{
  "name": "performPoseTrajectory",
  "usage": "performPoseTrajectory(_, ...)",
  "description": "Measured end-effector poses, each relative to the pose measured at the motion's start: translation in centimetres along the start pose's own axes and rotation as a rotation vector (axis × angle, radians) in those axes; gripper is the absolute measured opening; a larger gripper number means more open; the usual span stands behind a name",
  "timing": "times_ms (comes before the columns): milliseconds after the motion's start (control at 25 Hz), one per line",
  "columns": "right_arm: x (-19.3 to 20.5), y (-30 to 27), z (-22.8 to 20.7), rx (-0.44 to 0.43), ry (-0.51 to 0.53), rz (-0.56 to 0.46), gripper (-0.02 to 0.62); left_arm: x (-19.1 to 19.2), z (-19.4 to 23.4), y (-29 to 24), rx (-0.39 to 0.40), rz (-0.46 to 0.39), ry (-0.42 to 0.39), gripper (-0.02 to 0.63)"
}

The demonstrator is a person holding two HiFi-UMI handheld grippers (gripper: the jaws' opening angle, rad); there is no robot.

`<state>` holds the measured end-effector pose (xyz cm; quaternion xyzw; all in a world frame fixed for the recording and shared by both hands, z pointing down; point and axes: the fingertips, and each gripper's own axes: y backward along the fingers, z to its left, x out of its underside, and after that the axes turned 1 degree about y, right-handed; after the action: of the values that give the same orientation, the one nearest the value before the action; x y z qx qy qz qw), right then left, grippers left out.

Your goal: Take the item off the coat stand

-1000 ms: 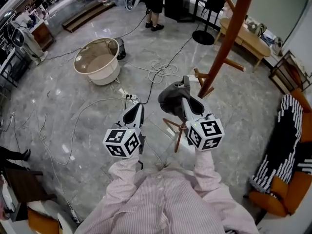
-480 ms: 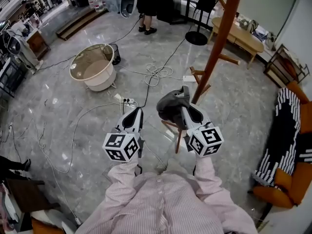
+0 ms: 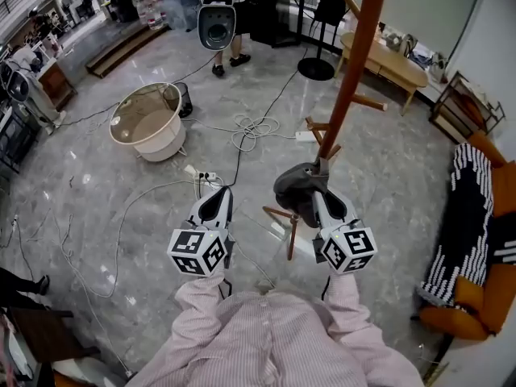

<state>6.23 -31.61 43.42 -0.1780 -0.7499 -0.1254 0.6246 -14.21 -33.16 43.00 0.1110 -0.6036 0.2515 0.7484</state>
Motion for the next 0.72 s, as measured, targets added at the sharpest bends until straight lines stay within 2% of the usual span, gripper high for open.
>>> performPoseTrajectory(200, -0.3, 1.0, -1.5, 0.033, -0.014, -0.011, 0.028, -0.4, -0.5, -0.3, 0.0, -0.003, -0.018, 0.002)
performPoseTrajectory(720, -1.4, 1.8, -2.9, 0.016, 0.004, -0.025, 0.028, -1.0, -2.3, -1.4, -0.014, -0.02, -0.028, 0.002)
